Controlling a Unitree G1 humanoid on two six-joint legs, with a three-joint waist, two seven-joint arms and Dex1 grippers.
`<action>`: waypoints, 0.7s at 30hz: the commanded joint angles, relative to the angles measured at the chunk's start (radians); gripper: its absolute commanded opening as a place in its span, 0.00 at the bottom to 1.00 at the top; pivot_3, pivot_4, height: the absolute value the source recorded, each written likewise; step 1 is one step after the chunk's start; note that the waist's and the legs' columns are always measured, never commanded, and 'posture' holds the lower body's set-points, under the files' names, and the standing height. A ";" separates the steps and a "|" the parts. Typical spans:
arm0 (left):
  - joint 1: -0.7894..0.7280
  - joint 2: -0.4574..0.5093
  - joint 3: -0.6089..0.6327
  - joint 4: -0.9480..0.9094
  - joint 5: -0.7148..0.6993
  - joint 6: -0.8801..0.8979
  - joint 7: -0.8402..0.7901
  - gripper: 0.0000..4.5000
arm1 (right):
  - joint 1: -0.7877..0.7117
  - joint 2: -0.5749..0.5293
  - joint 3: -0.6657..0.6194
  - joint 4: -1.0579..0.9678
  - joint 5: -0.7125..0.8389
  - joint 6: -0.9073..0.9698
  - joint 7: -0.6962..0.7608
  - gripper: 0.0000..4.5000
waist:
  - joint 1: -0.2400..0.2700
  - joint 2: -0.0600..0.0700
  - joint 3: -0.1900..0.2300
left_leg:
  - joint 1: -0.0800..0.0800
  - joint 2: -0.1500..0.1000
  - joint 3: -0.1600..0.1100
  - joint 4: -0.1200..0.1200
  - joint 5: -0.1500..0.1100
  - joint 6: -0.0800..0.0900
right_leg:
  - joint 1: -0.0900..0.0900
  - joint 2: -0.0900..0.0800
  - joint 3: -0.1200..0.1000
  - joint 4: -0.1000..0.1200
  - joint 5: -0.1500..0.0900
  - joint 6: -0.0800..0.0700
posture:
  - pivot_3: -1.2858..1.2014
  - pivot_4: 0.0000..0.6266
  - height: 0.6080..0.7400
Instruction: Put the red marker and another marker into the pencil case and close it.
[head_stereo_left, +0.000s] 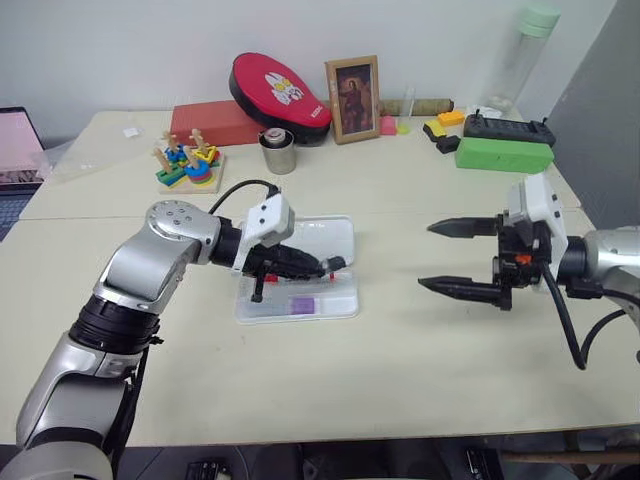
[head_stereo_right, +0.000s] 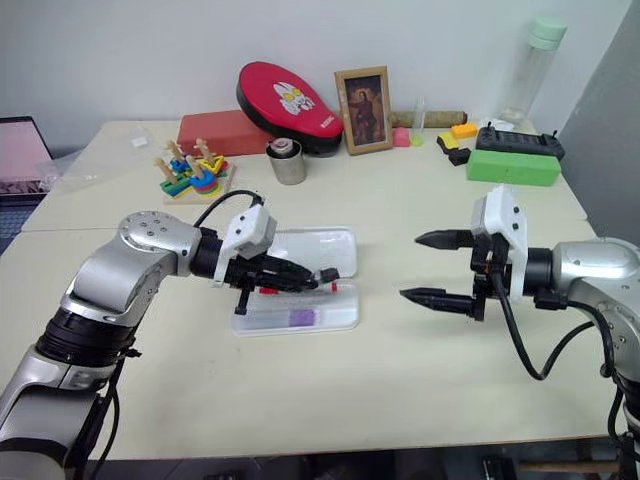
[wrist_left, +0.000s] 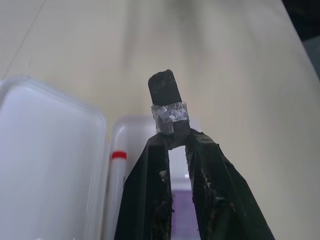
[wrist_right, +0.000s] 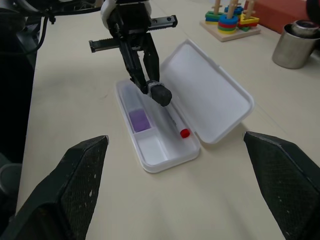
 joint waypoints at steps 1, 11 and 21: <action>0.000 -0.017 -0.042 0.044 0.051 -0.060 -0.034 0.05 | 0.023 -0.016 0.002 -0.059 -0.011 -0.002 -0.036 1.00 | 0.005 0.000 0.000 | 0.000 0.000 0.000 0.000 0.000 0.000 | 0.000 0.000 0.000 -0.001 0.000 0.000 | 0.52 0.24 1.00; -0.010 -0.108 -0.101 0.110 0.116 -0.093 -0.037 0.05 | 0.026 0.010 0.076 -0.087 -0.024 -0.004 -0.093 1.00 | 0.023 0.000 0.000 | -0.002 0.000 0.000 -0.001 0.000 0.000 | 0.001 0.000 -0.002 -0.007 0.001 0.001 | 0.52 0.24 1.00; -0.046 -0.175 -0.124 0.163 0.166 -0.113 -0.042 0.05 | 0.026 0.019 0.080 -0.095 -0.016 0.002 -0.116 1.00 | 0.024 0.000 0.000 | -0.002 0.000 -0.001 -0.001 0.000 0.000 | 0.002 0.000 -0.002 -0.007 0.001 0.001 | 0.52 0.24 1.00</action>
